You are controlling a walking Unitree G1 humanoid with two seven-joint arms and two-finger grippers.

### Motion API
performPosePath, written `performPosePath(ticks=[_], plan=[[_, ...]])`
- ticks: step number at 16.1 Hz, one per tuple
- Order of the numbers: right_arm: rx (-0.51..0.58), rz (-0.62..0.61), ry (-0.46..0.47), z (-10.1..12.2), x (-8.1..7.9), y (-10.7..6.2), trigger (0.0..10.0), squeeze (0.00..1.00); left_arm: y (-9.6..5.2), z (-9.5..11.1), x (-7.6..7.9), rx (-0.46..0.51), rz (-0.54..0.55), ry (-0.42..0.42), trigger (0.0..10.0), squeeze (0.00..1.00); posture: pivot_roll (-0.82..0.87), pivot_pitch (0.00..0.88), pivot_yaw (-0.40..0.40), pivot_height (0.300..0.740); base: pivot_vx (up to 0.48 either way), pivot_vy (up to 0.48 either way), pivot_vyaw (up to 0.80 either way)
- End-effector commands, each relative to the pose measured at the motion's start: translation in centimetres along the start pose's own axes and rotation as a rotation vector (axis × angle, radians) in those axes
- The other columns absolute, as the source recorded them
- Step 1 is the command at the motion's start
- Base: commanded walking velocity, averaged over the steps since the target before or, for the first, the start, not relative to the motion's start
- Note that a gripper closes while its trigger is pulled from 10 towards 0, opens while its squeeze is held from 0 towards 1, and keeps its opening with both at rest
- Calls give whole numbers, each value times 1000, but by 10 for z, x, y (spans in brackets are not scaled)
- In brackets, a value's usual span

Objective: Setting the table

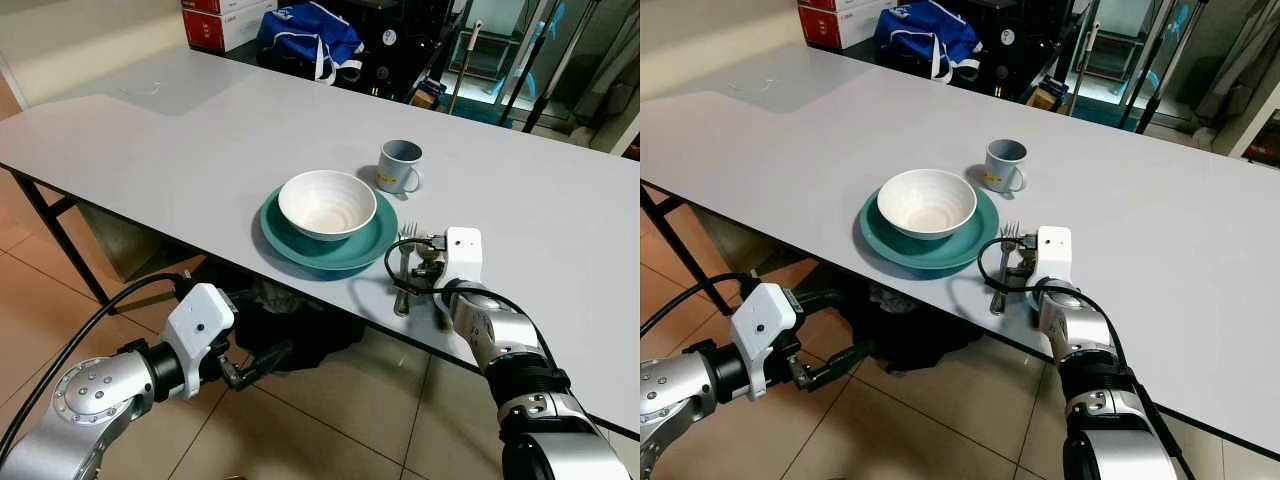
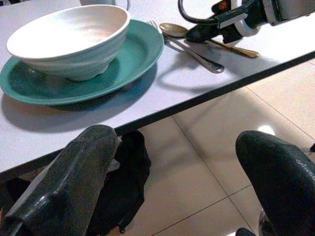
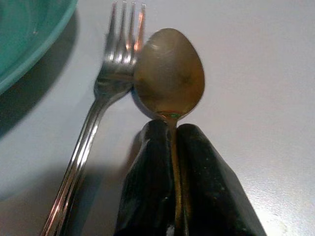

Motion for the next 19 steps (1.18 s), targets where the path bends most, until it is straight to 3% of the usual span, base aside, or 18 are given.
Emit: performPosePath(ticks=[1, 5, 8, 10, 12, 14, 15, 16, 17, 19], plan=[[-1, 6, 6, 3, 4, -1, 0, 0, -1, 4, 2, 10, -4, 13, 10000, 0, 7, 0, -47, 740, 0, 0, 0], [117, -46, 30, 43, 32, -9, 0, 0, 0, 5, 1, 16, 2, 14, 10000, 0, 5, 0, -47, 740, 0, 0, 0], [175, -30, 9, 65, 34, -14, 0, 0, 0, 6, 0, 22, 7, 19, 10000, 0, 2, 0, -46, 740, 0, 0, 0], [267, 69, -42, 98, 13, -20, 0, 0, 0, 7, -2, 23, 13, 22, 10000, 0, 6, 0, -47, 740, 0, 0, 0], [319, 269, -160, 127, -38, -25, 0, 0, 0, 8, -3, 19, 13, 29, 10000, 0, 11, 0, -46, 740, 0, 0, 0], [318, 348, -226, 140, -65, -26, 0, 0, -1, 9, -4, 22, 16, 33, 10000, 0, 24, 0, -55, 740, 0, 0, 0], [313, 365, -239, 142, -70, -26, 0, 0, -1, 10, -4, 23, 17, 34, 10000, 0, 26, 0, -56, 740, 0, 0, 0], [291, 403, -272, 141, -80, -27, 1333, 0, -2, 10, -4, 23, 18, 34, 10000, 0, 27, 0, -57, 740, 0, 0, 0], [270, 430, -303, 139, -87, -27, 10000, 0, -3, 10, -4, 21, 18, 34, 10000, 0, 27, 0, -58, 740, 0, 0, 0], [209, 428, -339, 132, -92, -25, 10000, 0, -4, 10, -4, 17, 18, 33, 10000, 0, 27, 0, -58, 740, 0, 0, 0]])
Point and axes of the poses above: a point about 5 cm out from each wrist's last joint towards the gripper, its own y axis pointing out of the wrist towards the gripper, its own z axis along the axis of the wrist's last joint, x = y × z, the point moved 5 cm from there along y, pointing out of the wrist towards the gripper, and after that the axes turned 8 degrees about -y, right-handed, at the moved point
